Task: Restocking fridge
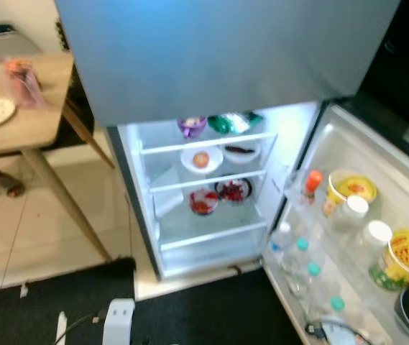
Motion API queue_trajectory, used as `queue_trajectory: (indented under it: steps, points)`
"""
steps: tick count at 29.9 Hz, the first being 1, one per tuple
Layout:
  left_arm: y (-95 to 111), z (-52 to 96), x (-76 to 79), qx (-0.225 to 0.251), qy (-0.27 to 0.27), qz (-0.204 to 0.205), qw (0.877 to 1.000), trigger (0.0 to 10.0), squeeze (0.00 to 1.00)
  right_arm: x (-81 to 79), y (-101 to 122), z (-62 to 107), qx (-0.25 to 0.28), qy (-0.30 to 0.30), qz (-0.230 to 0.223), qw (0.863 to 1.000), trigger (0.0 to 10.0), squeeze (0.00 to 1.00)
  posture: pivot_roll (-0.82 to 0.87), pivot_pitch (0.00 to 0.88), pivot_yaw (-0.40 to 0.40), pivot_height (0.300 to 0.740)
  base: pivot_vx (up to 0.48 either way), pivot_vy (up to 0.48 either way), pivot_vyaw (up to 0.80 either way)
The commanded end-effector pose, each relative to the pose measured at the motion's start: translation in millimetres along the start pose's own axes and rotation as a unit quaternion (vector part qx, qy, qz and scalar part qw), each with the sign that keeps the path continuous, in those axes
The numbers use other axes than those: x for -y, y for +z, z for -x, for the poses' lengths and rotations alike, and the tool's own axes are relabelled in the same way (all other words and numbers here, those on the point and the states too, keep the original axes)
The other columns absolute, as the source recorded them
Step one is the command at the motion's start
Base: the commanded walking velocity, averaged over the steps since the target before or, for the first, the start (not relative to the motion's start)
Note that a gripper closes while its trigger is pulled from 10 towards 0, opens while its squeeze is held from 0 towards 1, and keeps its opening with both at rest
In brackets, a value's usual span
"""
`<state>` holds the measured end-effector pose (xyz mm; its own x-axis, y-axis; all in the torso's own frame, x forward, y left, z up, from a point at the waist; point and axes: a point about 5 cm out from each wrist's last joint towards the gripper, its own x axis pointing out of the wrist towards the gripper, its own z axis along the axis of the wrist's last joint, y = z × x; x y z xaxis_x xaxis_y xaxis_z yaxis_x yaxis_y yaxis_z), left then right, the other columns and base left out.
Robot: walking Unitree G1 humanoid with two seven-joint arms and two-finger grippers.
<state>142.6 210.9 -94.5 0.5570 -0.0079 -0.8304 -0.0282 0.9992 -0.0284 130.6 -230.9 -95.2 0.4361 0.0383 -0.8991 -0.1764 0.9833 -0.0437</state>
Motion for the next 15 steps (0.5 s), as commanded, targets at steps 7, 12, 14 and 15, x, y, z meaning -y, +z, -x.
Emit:
queue_trajectory:
  steps: [7, 12, 14, 15]
  points:
    - [-9.3, 0.7, 5.3, -0.020, -0.004, -0.003, 1.000, 10.0, 0.00, 2.6, 3.3, -0.1, 0.005, -0.006, 0.003, 1.000, 10.0, 0.00, -0.04, 0.065, -0.014, 0.740, 0.000, 0.000, 0.00]
    - [-11.0, 0.7, 7.4, -0.024, -0.007, -0.004, 1.000, 10.0, 0.00, 2.1, 2.9, -0.2, 0.003, -0.006, 0.006, 1.000, 10.0, 0.00, -0.05, 0.064, -0.015, 0.740, 0.000, 0.000, 0.00]
    - [-11.5, 0.6, 8.5, -0.026, -0.008, -0.005, 1.000, 10.0, 0.00, 1.9, 2.7, -0.2, 0.003, -0.006, 0.007, 1.000, 10.0, 0.00, -0.05, 0.064, -0.015, 0.740, 0.000, 0.000, 0.00]
    - [-11.7, 0.5, 9.2, -0.028, -0.010, -0.005, 1.000, 10.0, 0.00, 1.7, 2.5, -0.3, 0.002, -0.006, 0.008, 1.000, 10.0, 0.00, -0.05, 0.063, -0.015, 0.740, 0.000, 0.000, 0.00]
